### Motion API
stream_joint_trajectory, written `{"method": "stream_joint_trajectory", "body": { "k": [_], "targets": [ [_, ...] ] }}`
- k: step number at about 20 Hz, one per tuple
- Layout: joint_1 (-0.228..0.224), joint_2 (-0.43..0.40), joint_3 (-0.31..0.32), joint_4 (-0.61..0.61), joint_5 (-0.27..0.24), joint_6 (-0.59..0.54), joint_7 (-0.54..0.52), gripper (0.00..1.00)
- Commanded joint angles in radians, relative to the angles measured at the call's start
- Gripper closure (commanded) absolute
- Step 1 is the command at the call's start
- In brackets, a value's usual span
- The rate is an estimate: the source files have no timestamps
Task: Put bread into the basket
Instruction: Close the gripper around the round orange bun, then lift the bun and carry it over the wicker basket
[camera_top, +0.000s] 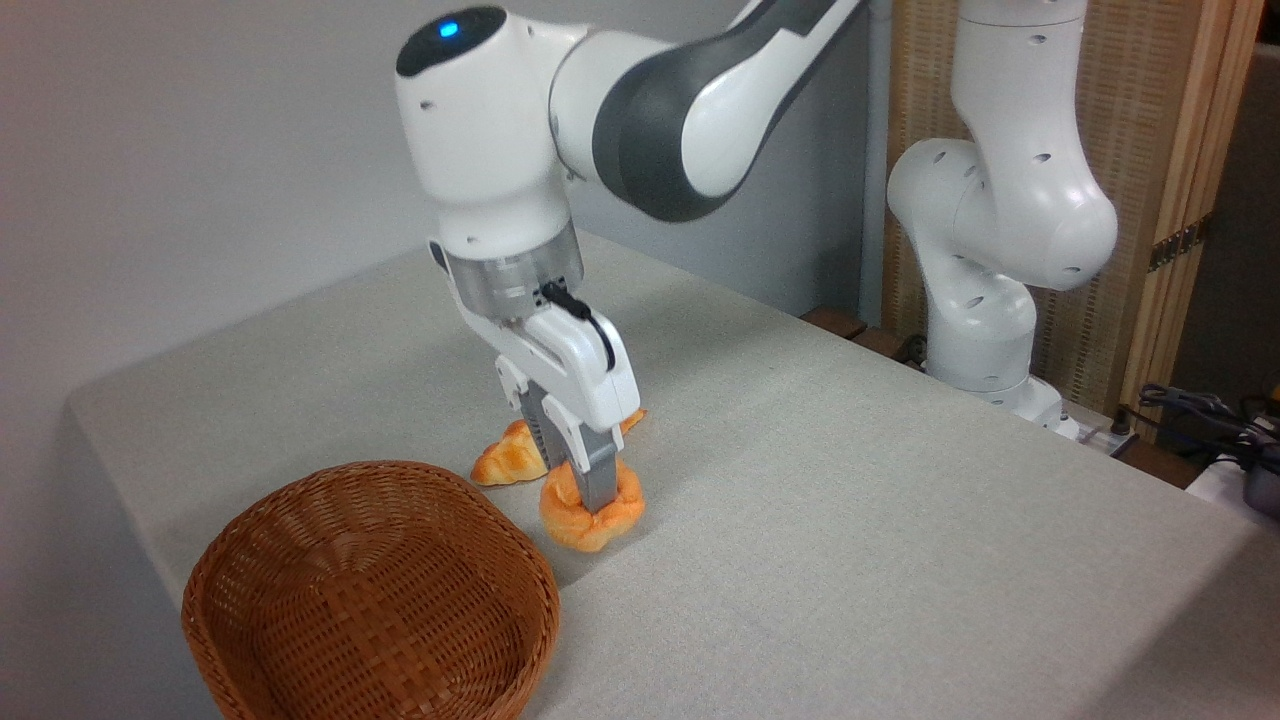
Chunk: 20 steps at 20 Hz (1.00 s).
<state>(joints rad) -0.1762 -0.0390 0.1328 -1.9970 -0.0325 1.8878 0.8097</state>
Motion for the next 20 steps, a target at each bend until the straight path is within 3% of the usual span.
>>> {"method": "stream_joint_trajectory", "body": {
  "k": [1, 7, 12, 15, 16, 17, 18, 20],
  "targets": [
    [-0.005, -0.007, 0.010, 0.064, 0.006, -0.050, 0.014, 0.55],
    [-0.005, 0.005, 0.005, 0.135, -0.004, -0.020, 0.016, 0.55],
    [-0.006, 0.044, -0.001, 0.141, -0.006, 0.105, 0.011, 0.54],
    [-0.006, 0.068, 0.001, 0.145, -0.036, 0.154, 0.008, 0.54],
    [-0.006, 0.079, 0.001, 0.145, -0.049, 0.172, 0.006, 0.49],
    [-0.006, 0.097, 0.001, 0.150, -0.061, 0.198, 0.005, 0.37],
    [-0.006, 0.119, 0.001, 0.161, -0.067, 0.227, 0.005, 0.33],
    [-0.006, 0.166, 0.001, 0.196, -0.069, 0.255, -0.004, 0.00]
  ]
}}
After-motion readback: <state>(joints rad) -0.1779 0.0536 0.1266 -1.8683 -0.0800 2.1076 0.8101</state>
